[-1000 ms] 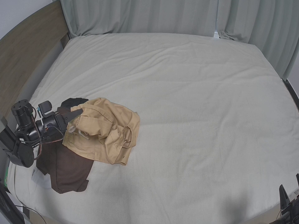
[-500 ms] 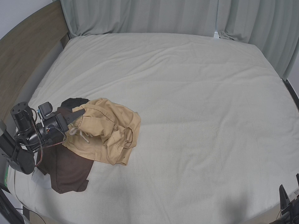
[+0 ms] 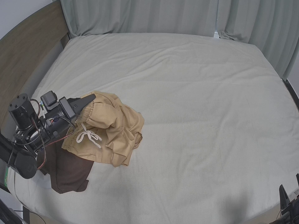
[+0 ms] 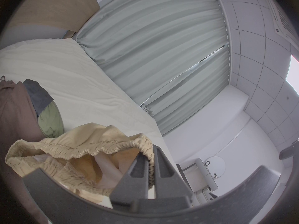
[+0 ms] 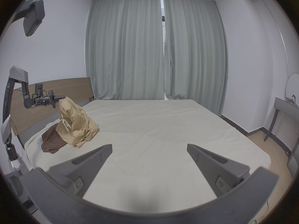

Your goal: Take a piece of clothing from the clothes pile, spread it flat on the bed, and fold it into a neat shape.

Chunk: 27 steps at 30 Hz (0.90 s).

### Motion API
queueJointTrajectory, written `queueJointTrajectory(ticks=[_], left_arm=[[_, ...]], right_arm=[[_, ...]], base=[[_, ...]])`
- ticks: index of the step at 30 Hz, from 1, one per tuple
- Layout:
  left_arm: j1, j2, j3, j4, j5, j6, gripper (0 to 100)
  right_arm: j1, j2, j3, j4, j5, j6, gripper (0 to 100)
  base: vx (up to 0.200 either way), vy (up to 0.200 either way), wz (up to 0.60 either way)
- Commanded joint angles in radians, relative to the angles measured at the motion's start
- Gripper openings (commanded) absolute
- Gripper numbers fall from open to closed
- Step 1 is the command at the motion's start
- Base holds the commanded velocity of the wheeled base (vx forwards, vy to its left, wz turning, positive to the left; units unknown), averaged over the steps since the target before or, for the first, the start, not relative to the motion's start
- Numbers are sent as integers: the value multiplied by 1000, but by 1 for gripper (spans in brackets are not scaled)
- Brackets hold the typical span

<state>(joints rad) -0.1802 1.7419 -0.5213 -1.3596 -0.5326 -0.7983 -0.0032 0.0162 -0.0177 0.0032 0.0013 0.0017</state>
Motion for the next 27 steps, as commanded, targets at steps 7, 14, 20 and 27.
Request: queueJointTrajectory(ticks=[7,14,20,27], left_arm=[[-193,-12,-36,7,247,-36,0],[-246,-5,-51,28,273,-42,0],[-272,-15,-71,51,316,-104,0],[-315,-27,-100,99,339,-151,0]], right_arm=[[0,-16,18,0,0,0,100],[0,-16,18,0,0,0,100],[0,-16,18,0,0,0,100],[0,-16,18,0,0,0,100]], base=[[0,0,0],[0,0,0],[0,0,0],[0,0,0]])
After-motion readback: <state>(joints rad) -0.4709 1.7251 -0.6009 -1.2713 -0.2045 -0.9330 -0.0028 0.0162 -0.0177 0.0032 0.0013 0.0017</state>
